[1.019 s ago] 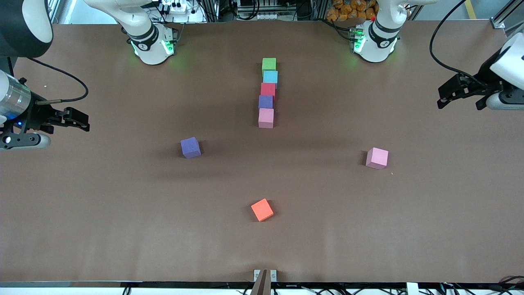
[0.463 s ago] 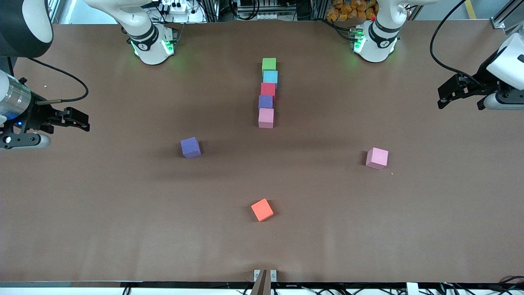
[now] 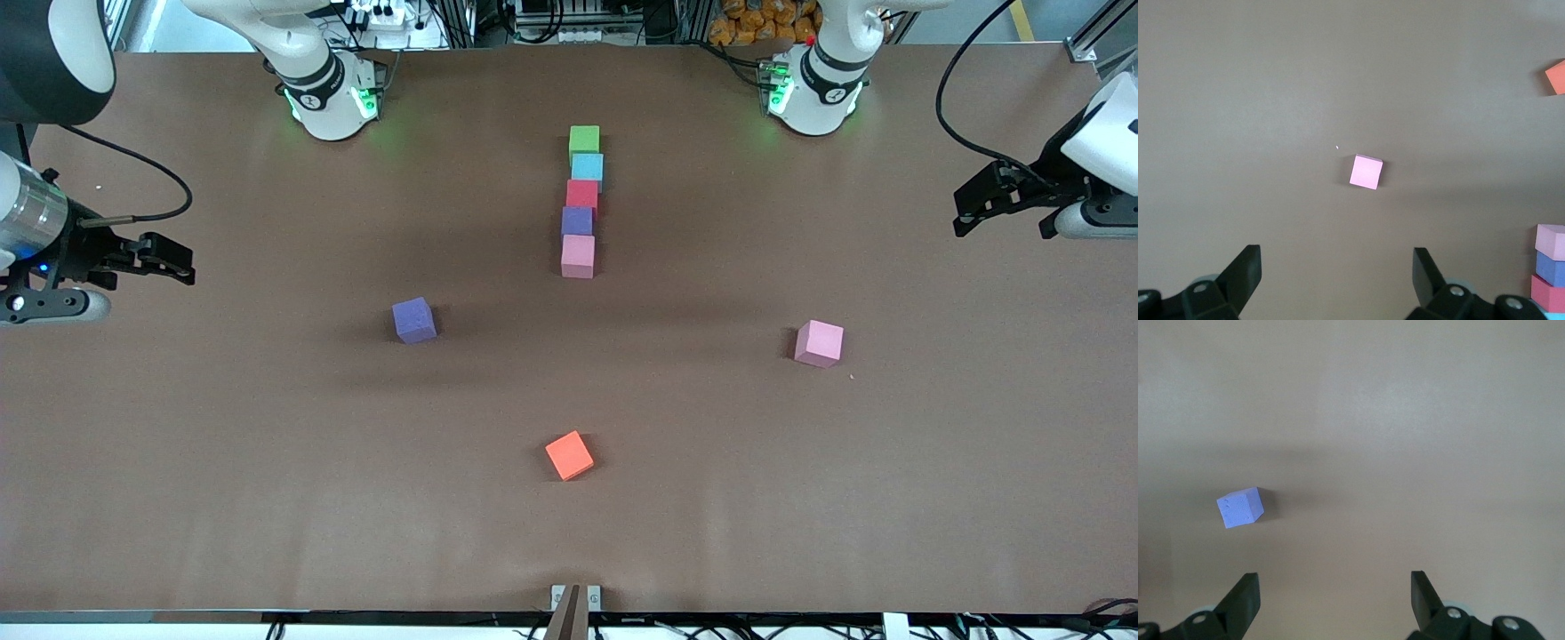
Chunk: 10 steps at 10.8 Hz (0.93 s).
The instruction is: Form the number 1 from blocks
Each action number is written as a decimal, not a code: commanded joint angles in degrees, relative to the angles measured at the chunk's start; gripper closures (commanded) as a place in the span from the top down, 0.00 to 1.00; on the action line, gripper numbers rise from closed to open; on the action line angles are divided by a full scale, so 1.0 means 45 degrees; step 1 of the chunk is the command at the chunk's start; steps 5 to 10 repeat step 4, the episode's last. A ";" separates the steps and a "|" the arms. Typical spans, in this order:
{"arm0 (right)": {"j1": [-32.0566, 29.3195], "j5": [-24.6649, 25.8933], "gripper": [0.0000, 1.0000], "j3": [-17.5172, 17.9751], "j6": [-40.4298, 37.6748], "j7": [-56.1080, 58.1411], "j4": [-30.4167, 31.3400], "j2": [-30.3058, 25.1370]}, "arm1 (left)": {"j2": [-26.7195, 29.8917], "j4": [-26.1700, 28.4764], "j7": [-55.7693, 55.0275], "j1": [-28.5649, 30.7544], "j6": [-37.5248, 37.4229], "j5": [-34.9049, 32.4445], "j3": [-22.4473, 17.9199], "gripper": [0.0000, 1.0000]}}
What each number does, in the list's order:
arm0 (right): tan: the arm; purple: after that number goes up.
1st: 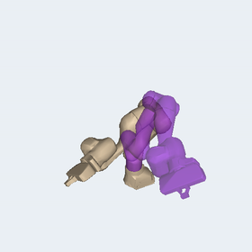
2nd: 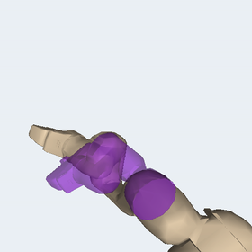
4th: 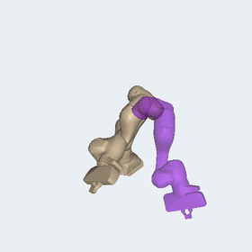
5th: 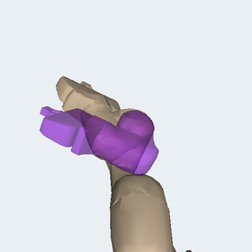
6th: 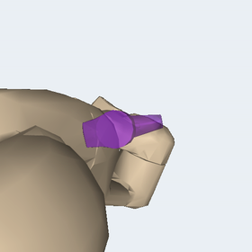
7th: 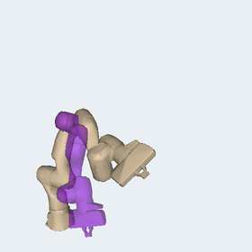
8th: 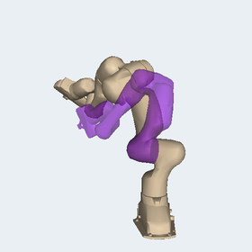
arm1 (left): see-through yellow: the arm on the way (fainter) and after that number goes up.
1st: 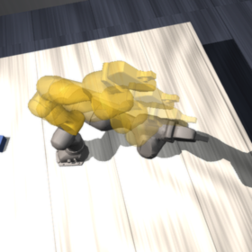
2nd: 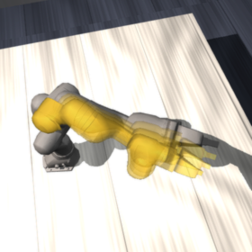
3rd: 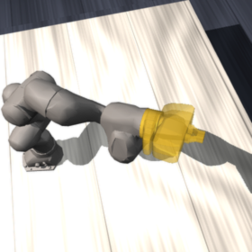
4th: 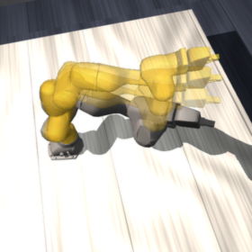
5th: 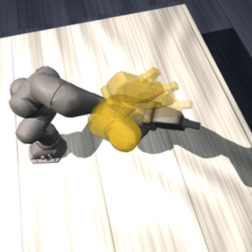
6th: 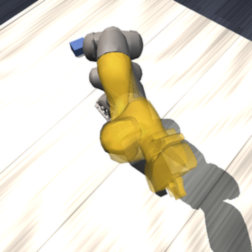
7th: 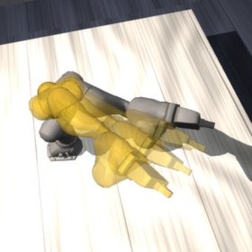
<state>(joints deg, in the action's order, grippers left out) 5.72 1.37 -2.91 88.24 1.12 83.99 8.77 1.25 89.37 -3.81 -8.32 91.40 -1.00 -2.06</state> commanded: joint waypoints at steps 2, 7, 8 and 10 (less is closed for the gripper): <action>0.0056 0.0066 1.00 0.0002 -0.0157 -0.0210 -0.0012 -0.0114 | -0.0101 -0.0075 0.0281 0.0090 -0.0175 -0.0090 0.0048 1.00; 0.0056 0.0066 1.00 0.0002 -0.0157 -0.0210 -0.0012 -0.0114 | -0.0101 -0.0075 0.0262 0.0110 -0.0175 -0.0090 0.0009 1.00; 0.0056 0.0066 1.00 0.0002 -0.0157 -0.0210 -0.0012 -0.0114 | -0.0101 -0.0075 0.0262 0.0110 -0.0175 -0.0090 0.0009 1.00; 0.0056 0.0066 1.00 0.0002 -0.0157 -0.0210 -0.0012 -0.0114 | -0.0101 -0.0075 0.0262 0.0110 -0.0175 -0.0090 0.0009 1.00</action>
